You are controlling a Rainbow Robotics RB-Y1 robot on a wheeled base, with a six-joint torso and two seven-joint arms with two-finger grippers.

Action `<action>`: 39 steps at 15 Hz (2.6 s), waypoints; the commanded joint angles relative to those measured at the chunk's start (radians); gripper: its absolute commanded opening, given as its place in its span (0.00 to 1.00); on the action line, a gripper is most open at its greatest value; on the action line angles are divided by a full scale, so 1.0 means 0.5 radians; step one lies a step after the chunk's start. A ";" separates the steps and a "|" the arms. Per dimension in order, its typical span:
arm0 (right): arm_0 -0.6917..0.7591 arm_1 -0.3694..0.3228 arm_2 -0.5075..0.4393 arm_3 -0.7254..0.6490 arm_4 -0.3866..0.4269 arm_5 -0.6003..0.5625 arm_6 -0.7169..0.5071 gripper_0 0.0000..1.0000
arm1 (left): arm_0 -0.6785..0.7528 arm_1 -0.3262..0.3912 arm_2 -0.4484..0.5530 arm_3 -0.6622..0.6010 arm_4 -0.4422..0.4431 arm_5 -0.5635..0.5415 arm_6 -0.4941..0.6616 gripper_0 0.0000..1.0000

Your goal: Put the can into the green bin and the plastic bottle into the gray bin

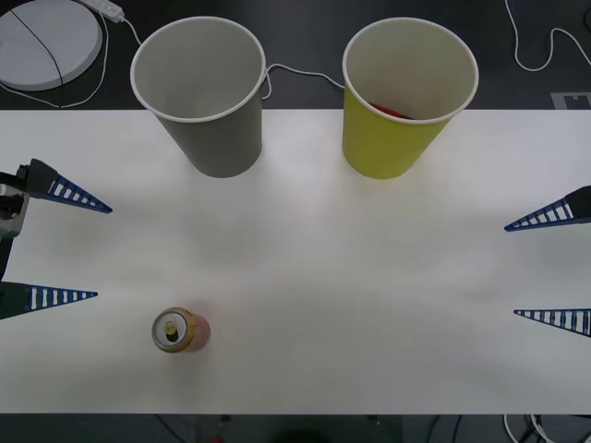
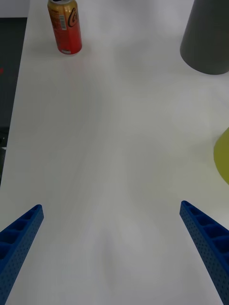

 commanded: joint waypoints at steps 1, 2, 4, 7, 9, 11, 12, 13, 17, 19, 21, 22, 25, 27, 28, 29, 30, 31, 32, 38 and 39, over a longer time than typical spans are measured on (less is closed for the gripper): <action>0.000 0.000 0.000 0.000 0.000 0.000 0.000 1.00 | 0.000 0.000 0.000 0.000 0.000 0.000 0.000 1.00; 0.000 0.000 0.000 0.000 0.000 0.000 0.000 1.00 | 0.000 0.000 0.000 0.000 0.000 0.000 0.000 1.00; 0.000 0.000 0.000 0.000 0.000 0.000 0.000 1.00 | 0.025 -0.009 -0.037 0.015 -0.006 -0.006 0.000 1.00; 0.000 0.000 0.000 0.000 0.000 0.000 0.000 1.00 | 0.028 0.018 -0.043 0.034 0.025 -0.003 -0.003 1.00; 0.000 0.000 0.000 0.000 0.000 0.000 0.000 1.00 | 0.034 0.028 -0.046 0.058 0.040 -0.003 -0.012 1.00; 0.000 0.000 0.000 0.000 0.000 0.000 0.000 1.00 | 0.037 0.028 -0.080 0.181 0.120 -0.003 -0.067 1.00; 0.000 0.000 0.000 0.000 0.000 0.000 0.000 1.00 | 0.037 0.028 -0.107 0.252 0.153 0.009 -0.178 1.00; 0.000 0.000 0.000 0.000 0.000 0.000 0.000 1.00 | 0.037 0.028 -0.138 0.322 0.181 0.025 -0.264 1.00; 0.000 0.000 0.000 0.000 0.000 0.000 0.000 1.00 | 0.037 0.028 -0.285 0.623 0.337 0.098 -0.650 1.00; 0.000 0.000 0.000 0.000 0.000 0.000 0.000 1.00 | 0.037 0.028 -0.350 0.755 0.399 0.117 -0.804 1.00; 0.000 0.000 0.000 0.000 0.000 0.000 0.000 1.00 | 0.037 0.025 -0.426 0.896 0.466 0.135 -0.988 1.00; 0.000 0.000 0.000 0.000 0.000 0.000 0.000 1.00 | 0.037 0.025 -0.460 0.954 0.500 0.138 -1.061 1.00; 0.000 0.000 0.000 0.000 0.000 0.000 0.000 1.00 | 0.037 0.028 -0.592 1.150 0.629 0.135 -1.276 1.00; 0.000 0.000 0.000 0.000 0.000 0.000 0.000 1.00 | 0.037 0.028 -0.678 1.270 0.696 0.135 -1.439 1.00; 0.000 0.000 0.000 0.000 0.000 0.000 0.000 1.00 | 0.037 0.025 -0.715 1.325 0.724 0.135 -1.509 1.00; 0.000 0.000 0.000 0.000 0.000 0.000 0.000 1.00 | 0.034 0.028 -0.770 1.405 0.779 0.135 -1.595 1.00; 0.000 0.000 0.000 0.000 0.000 0.000 0.000 1.00 | 0.028 0.028 -0.816 1.463 0.825 0.135 -1.660 1.00; 0.000 0.000 0.000 0.000 0.000 0.000 0.000 1.00 | 0.021 0.025 -0.859 1.519 0.868 0.135 -1.724 1.00; 0.000 0.000 0.000 0.000 0.000 0.000 0.000 1.00 | 0.009 0.025 -0.914 1.586 0.923 0.135 -1.795 1.00; 0.000 0.000 0.000 0.000 0.000 0.000 0.000 1.00 | -0.138 0.025 -1.316 1.936 1.249 0.141 -2.028 1.00; 0.000 0.000 0.000 0.000 0.000 0.000 0.000 1.00 | -0.150 0.018 -1.365 1.963 1.295 0.150 -2.043 1.00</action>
